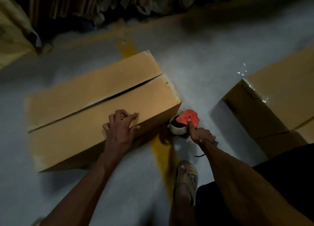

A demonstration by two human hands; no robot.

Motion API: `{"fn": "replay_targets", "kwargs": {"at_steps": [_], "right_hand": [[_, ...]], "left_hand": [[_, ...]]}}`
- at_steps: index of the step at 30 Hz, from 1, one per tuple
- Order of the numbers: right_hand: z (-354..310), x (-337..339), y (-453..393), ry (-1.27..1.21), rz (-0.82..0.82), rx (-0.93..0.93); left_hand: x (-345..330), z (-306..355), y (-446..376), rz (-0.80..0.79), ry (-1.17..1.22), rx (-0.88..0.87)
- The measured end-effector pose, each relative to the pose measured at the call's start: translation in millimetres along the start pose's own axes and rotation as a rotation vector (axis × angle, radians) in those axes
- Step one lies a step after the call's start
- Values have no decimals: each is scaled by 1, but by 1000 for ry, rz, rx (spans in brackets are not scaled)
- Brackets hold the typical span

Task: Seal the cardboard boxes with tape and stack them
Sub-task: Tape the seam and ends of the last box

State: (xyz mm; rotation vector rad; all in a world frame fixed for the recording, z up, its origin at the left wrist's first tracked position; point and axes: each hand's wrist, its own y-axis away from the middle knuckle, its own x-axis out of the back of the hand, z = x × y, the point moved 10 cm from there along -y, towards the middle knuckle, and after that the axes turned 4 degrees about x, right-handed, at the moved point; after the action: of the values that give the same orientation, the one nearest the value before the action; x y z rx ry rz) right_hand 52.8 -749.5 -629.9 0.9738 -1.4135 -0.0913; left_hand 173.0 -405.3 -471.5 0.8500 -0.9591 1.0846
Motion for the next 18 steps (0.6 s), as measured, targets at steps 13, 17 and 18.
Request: {"fn": "replay_targets", "kwargs": {"at_steps": [13, 17, 18], "right_hand": [[-5, 124, 126, -644, 229, -41], [-44, 158, 186, -591, 185, 196], [-56, 165, 206, -590, 162, 268]], "left_hand": [[128, 7, 66, 170, 499, 71], [178, -2, 101, 250, 570, 113], [191, -6, 112, 264, 581, 122]]}}
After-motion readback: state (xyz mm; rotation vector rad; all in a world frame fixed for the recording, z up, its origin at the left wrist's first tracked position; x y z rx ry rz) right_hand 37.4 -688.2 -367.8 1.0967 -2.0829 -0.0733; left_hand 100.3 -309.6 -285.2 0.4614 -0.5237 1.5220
